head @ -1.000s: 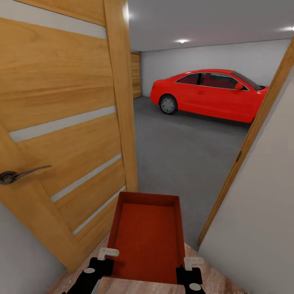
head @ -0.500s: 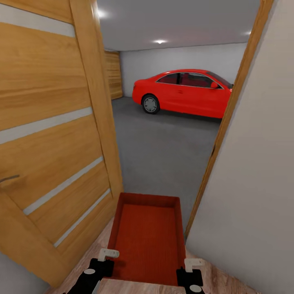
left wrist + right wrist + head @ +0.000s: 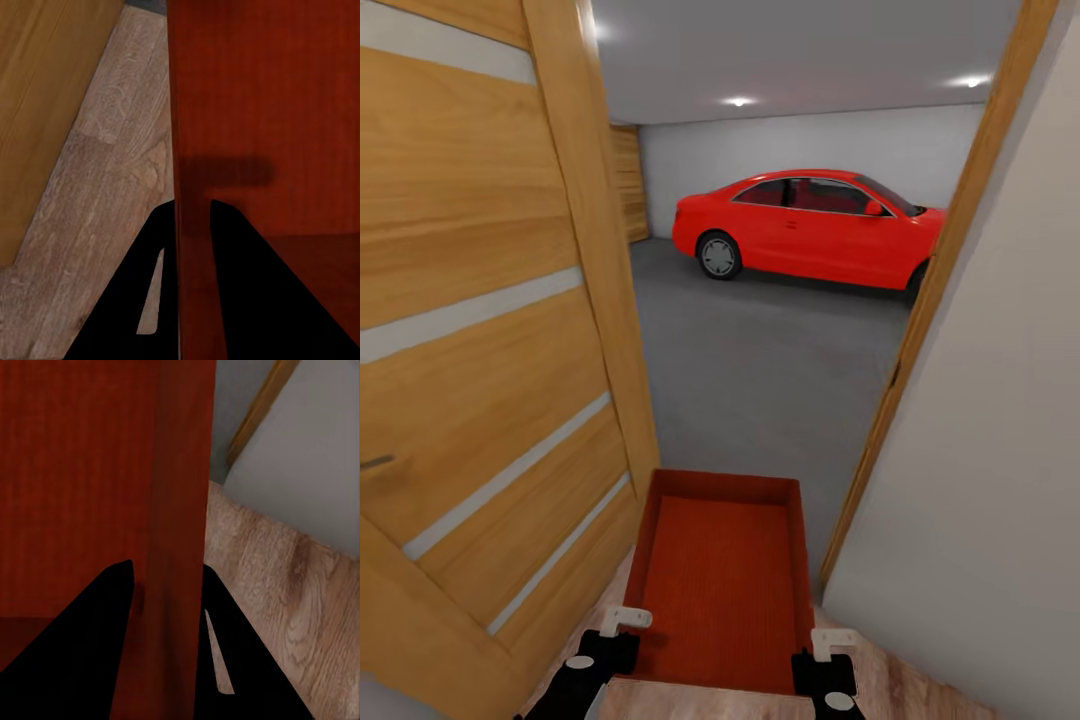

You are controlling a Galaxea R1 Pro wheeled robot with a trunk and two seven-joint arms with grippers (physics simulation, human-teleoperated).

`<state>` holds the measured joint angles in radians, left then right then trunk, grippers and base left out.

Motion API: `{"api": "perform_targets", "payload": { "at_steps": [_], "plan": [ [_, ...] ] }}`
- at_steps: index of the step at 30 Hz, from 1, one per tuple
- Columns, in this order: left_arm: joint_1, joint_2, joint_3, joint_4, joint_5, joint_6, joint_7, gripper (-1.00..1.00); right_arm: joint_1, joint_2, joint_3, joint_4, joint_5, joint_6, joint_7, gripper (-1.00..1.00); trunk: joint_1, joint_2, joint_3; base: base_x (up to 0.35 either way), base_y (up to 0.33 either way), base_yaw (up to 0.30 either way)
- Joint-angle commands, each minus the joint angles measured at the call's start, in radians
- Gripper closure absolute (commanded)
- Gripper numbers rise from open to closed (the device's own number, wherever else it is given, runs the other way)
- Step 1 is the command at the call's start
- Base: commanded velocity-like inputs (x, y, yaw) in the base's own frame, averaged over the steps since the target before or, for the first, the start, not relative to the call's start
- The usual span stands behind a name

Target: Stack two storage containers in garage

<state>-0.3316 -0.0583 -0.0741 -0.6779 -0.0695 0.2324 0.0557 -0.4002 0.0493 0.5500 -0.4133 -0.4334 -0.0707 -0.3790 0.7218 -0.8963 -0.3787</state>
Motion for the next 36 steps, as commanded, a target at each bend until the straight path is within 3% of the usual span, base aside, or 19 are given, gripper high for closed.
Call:
{"api": "perform_targets", "payload": {
  "at_steps": [1,19,36],
  "plan": [
    [0.000,0.002,-0.016,0.085,-0.018,0.004,-0.007,1.00,-0.005,-0.003,0.001,-0.001,0.005,-0.007,-0.106,1.00,0.000,-0.001,-0.001,0.185,0.272,-0.001],
    [0.000,0.002,-0.016,0.085,-0.018,0.002,-0.007,1.00,-0.005,-0.003,0.001,-0.001,0.004,-0.007,-0.106,1.00,0.000,-0.001,-0.001,0.160,0.217,-0.007],
    [0.000,0.002,-0.016,0.084,-0.018,0.001,-0.007,1.00,-0.005,0.001,0.001,-0.001,0.004,-0.006,-0.110,1.00,0.000,-0.001,-0.001,0.003,0.003,-0.233]
  ]
}}
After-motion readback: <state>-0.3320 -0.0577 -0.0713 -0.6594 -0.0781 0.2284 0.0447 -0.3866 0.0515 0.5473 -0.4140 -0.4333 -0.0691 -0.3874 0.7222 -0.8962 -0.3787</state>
